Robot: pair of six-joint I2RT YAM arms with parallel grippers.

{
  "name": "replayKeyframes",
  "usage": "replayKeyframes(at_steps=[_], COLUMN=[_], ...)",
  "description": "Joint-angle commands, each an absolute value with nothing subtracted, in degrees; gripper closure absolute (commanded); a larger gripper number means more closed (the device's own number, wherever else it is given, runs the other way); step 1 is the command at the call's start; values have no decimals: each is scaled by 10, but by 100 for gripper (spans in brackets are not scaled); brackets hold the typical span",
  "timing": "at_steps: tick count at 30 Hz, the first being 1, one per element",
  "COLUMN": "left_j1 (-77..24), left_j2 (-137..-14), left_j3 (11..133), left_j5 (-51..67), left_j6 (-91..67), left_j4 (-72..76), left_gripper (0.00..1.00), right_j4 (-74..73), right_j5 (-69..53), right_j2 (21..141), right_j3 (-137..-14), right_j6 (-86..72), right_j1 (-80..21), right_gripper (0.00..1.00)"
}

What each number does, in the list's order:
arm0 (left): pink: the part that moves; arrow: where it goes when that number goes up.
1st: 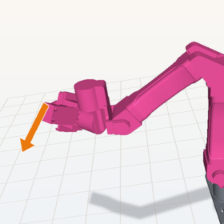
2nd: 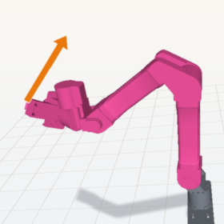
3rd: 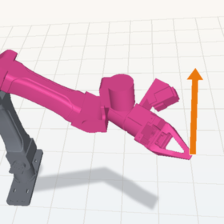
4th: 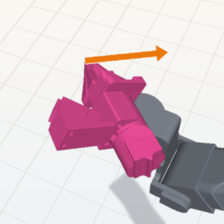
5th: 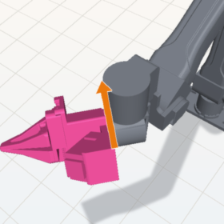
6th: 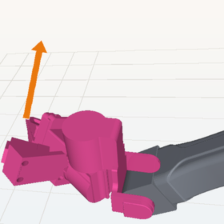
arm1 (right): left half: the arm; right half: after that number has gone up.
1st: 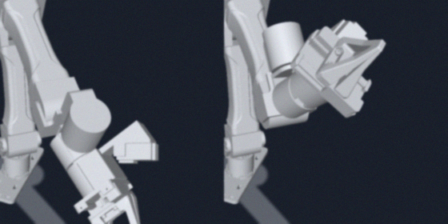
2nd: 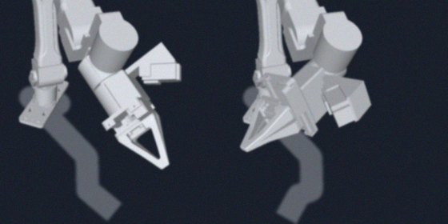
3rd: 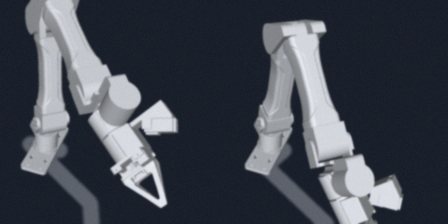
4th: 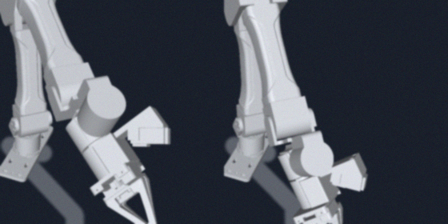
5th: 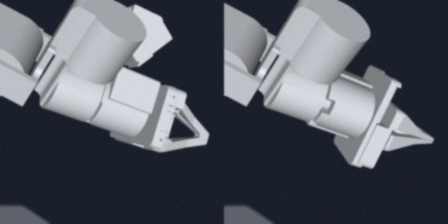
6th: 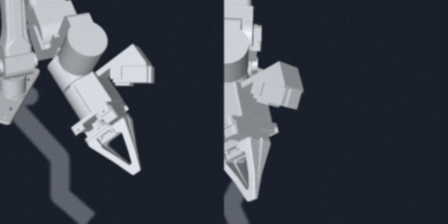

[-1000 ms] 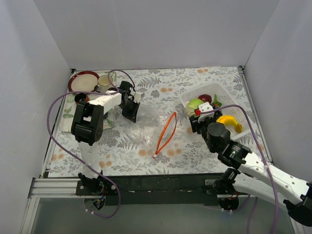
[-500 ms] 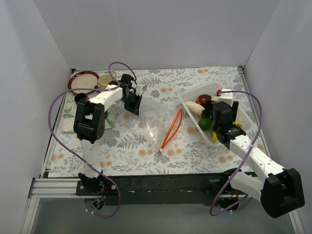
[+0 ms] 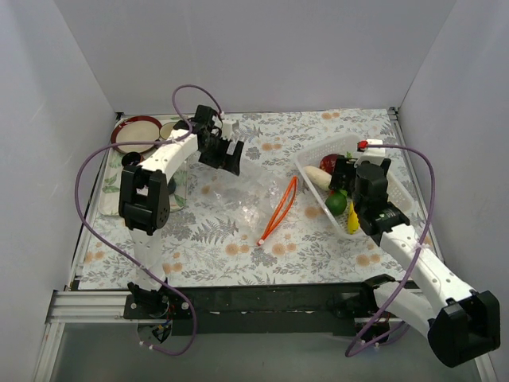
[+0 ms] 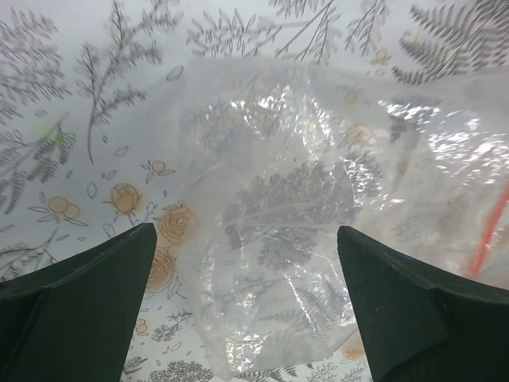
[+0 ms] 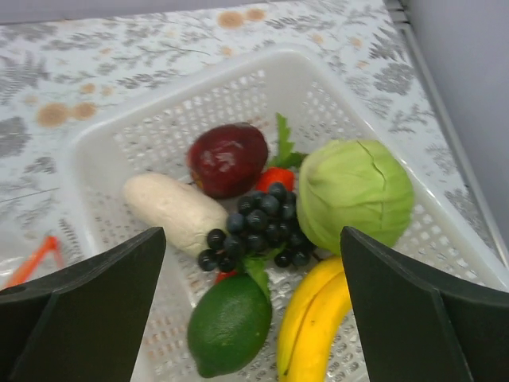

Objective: Open the zip-top bag and remove the fake food

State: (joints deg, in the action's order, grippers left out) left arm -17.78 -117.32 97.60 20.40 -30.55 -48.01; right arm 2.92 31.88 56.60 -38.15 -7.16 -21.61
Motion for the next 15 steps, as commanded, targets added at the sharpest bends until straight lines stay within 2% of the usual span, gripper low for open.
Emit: replayKeyframes(at_steps=[1,2,6,11,15], left_j1=[-178,-178,-178,-177,-165], left_j2=[-1113,-1108,-1055,-929,-892], left_j3=[1045,1052,1035,777,694], left_j5=[230,235,252,187,156], left_j6=[-330,-333,-359,-399,-407], left_j4=[-476,-475,-413,-151,-111], left_gripper=[2,2,2,2,2], right_j4=[128,147,141,160,218], right_j5=[152,91,38,103,136], right_j2=[514,512,535,554,529], right_j3=[-378,-370,-376,-312,-260], right_j6=[-79,-82,-85,-29,-13], right_j1=[-224,-225,-236,-237,-237], right_gripper=[2,2,2,2,1])
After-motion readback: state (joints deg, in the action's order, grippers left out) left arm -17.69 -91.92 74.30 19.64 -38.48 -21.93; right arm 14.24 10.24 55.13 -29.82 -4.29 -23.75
